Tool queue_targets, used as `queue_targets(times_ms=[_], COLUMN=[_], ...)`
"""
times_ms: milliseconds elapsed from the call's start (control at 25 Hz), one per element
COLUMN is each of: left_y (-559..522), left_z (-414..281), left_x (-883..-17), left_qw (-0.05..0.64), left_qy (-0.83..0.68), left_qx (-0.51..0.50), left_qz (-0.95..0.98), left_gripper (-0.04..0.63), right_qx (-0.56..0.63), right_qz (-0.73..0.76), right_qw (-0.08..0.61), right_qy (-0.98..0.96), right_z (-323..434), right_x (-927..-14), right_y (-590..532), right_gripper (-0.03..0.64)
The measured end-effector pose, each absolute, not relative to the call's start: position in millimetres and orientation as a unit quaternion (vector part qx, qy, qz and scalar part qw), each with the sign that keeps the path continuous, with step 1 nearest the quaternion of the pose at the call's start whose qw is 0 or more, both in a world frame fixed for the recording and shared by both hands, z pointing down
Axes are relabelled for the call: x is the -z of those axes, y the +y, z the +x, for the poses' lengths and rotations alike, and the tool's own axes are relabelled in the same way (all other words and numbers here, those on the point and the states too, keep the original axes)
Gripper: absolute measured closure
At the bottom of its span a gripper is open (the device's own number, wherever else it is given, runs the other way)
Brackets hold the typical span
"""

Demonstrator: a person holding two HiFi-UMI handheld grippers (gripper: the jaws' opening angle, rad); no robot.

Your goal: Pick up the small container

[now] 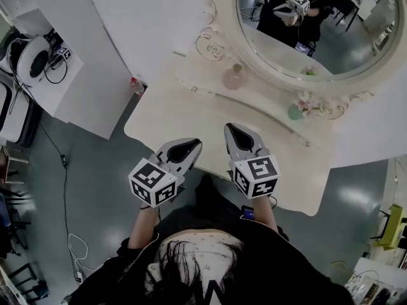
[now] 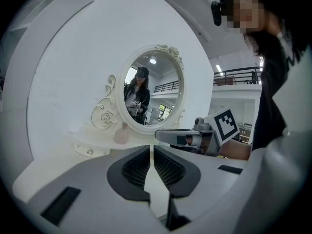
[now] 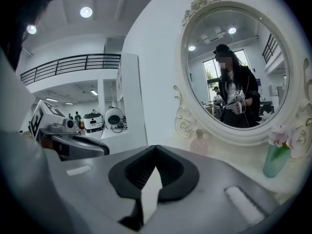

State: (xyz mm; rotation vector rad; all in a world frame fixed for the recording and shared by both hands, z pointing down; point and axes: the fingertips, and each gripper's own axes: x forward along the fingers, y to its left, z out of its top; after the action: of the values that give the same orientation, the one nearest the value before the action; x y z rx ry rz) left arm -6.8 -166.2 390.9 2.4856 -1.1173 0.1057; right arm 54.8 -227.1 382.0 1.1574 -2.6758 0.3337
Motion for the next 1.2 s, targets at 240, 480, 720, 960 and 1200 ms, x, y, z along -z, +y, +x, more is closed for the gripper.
queue_targets(times_ms=[240, 480, 720, 960, 1200], left_y=[-202, -230, -245, -257, -275], left_z=[-3, 8, 11, 4, -6], left_x=[-400, -401, -409, -417, -420], left_qw=[0.212, 0.212, 0.222, 0.233, 0.239], left_qy=[-0.413, -0.412, -0.405, -0.386, -0.348], left_qx=[-0.056, -0.066, -0.076, -0.083, -0.094], left_qz=[0.884, 0.884, 0.883, 0.889, 0.902], left_gripper=[0.594, 0.592, 0.592, 0.592, 0.592], right_qx=[-0.108, -0.110, -0.108, -0.106, -0.110], right_qz=[0.400, 0.401, 0.404, 0.423, 0.448], right_qw=[0.099, 0.095, 0.099, 0.108, 0.134], right_qy=[-0.904, -0.905, -0.903, -0.893, -0.877], right_z=[76, 89, 89, 87, 79], right_x=[-386, -392, -399, -407, -420], right_y=[-281, -318, -344, -370, -398], right_gripper=[0.607, 0.607, 0.606, 0.574, 0.516])
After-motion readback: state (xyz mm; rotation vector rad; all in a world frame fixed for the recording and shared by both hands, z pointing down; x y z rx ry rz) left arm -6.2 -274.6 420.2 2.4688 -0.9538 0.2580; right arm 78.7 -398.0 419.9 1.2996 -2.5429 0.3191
